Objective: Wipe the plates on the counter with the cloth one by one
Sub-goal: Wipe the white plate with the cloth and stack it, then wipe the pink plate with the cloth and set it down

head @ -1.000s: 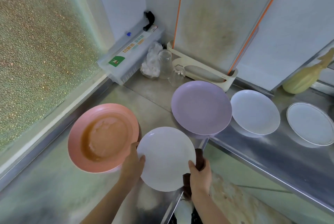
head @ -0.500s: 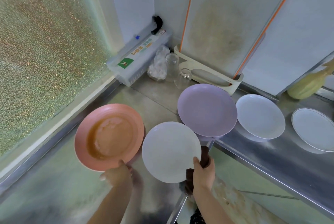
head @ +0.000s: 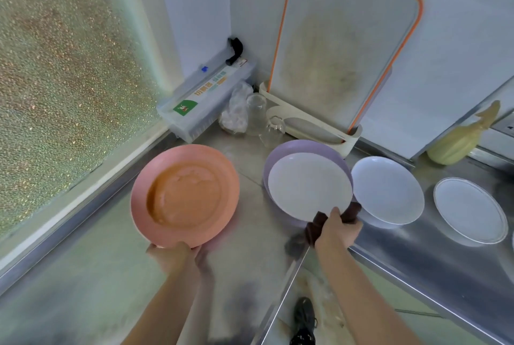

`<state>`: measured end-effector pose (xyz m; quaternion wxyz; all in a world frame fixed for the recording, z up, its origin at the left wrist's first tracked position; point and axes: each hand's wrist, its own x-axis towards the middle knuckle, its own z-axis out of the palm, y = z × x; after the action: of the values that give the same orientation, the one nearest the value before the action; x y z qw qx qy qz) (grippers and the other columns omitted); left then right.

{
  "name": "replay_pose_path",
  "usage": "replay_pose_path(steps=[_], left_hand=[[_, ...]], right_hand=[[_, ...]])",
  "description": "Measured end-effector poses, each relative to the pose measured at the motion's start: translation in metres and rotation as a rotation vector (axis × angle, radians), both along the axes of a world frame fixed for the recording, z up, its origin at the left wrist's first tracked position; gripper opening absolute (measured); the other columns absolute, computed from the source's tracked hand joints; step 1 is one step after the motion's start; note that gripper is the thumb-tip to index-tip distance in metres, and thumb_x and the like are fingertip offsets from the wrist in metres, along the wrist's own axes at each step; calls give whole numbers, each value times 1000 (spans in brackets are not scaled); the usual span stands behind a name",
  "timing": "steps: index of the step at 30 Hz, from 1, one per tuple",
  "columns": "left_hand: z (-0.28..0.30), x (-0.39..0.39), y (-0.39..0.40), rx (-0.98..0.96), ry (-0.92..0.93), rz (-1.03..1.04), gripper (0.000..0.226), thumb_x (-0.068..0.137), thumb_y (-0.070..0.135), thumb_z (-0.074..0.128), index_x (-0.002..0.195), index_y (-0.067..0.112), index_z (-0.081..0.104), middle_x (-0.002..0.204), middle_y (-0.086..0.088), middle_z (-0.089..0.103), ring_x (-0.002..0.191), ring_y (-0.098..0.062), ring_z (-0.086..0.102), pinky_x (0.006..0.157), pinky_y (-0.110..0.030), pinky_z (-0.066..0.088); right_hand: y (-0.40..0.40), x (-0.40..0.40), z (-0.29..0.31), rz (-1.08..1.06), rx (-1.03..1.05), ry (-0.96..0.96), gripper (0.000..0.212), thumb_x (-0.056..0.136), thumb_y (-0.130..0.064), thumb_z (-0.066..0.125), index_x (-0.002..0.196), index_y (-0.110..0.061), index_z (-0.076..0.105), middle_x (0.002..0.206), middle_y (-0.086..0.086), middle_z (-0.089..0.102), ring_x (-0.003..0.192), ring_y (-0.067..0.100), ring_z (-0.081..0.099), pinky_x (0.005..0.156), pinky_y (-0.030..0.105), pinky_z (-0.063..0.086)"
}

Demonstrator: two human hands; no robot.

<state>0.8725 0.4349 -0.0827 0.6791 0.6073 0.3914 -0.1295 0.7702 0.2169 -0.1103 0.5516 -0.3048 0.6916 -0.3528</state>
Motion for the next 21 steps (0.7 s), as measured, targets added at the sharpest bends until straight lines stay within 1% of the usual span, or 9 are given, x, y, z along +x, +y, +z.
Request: replay_pose_path(steps=[3, 6, 8, 10, 11, 13, 15, 18, 21], left_hand=[[-5, 0, -8, 145, -67, -128, 58, 82, -9, 32, 132, 21, 35, 112, -8, 47, 91, -37, 57, 81, -51, 54], [-12, 3, -13, 192, -81, -192, 62, 83, -7, 32, 137, 25, 31, 103, -13, 54, 70, -30, 62, 79, -42, 54], [-14, 4, -17, 242, -86, -252, 63, 83, -7, 33, 136, 26, 31, 91, -12, 56, 69, -31, 62, 80, -45, 55], [-17, 6, -19, 234, -94, -280, 62, 83, -6, 35, 135, 27, 31, 90, -15, 56, 80, -37, 64, 81, -49, 55], [-18, 7, -21, 236, -93, -302, 61, 83, -5, 36, 135, 27, 31, 91, -16, 56, 83, -38, 64, 81, -49, 55], [-17, 8, -24, 240, -105, -333, 59, 84, -4, 38, 134, 27, 32, 88, -15, 57, 83, -38, 64, 79, -47, 55], [-16, 8, -27, 246, -126, -359, 58, 84, -4, 37, 133, 26, 33, 80, -13, 55, 81, -36, 62, 78, -47, 55], [-18, 8, -31, 256, -141, -397, 57, 81, -4, 37, 129, 27, 35, 76, -12, 54, 85, -39, 63, 80, -56, 55], [-11, 7, -37, 239, -143, -426, 58, 82, -6, 35, 132, 24, 35, 74, -9, 49, 83, -37, 60, 79, -53, 55]], right_hand=[[-20, 6, 0, -33, 49, -46, 32, 88, -23, 56, 117, -34, 48, 102, -8, 59, 83, 23, 64, 77, 47, 56], [-30, 10, 3, -56, 69, -44, 32, 91, -21, 54, 120, -31, 48, 102, -6, 61, 70, 16, 63, 66, 32, 53], [-33, 12, 2, -34, 75, -38, 34, 91, -19, 54, 123, -29, 47, 104, -7, 57, 78, 19, 60, 72, 30, 48], [-36, 13, -6, 12, 80, 0, 34, 90, -22, 56, 123, -27, 48, 105, -4, 59, 90, 24, 61, 84, 37, 50], [-38, 12, -9, 61, 81, 39, 32, 89, -27, 56, 120, -26, 49, 105, -2, 63, 91, 27, 63, 85, 42, 52], [-44, 8, -13, 194, 113, 116, 23, 91, -36, 52, 108, -21, 56, 92, 4, 69, 76, 29, 66, 68, 42, 57], [-48, 6, -8, 294, 151, 146, 26, 93, -39, 48, 95, -16, 58, 78, 7, 67, 59, 27, 64, 53, 38, 56], [-54, 3, 1, 296, 242, 104, 44, 91, -50, 44, 89, -10, 63, 68, 9, 67, 49, 28, 59, 55, 51, 56], [-55, -4, 14, 315, 268, 77, 37, 94, -40, 46, 88, -8, 63, 52, 5, 64, 42, 25, 57, 51, 46, 56]])
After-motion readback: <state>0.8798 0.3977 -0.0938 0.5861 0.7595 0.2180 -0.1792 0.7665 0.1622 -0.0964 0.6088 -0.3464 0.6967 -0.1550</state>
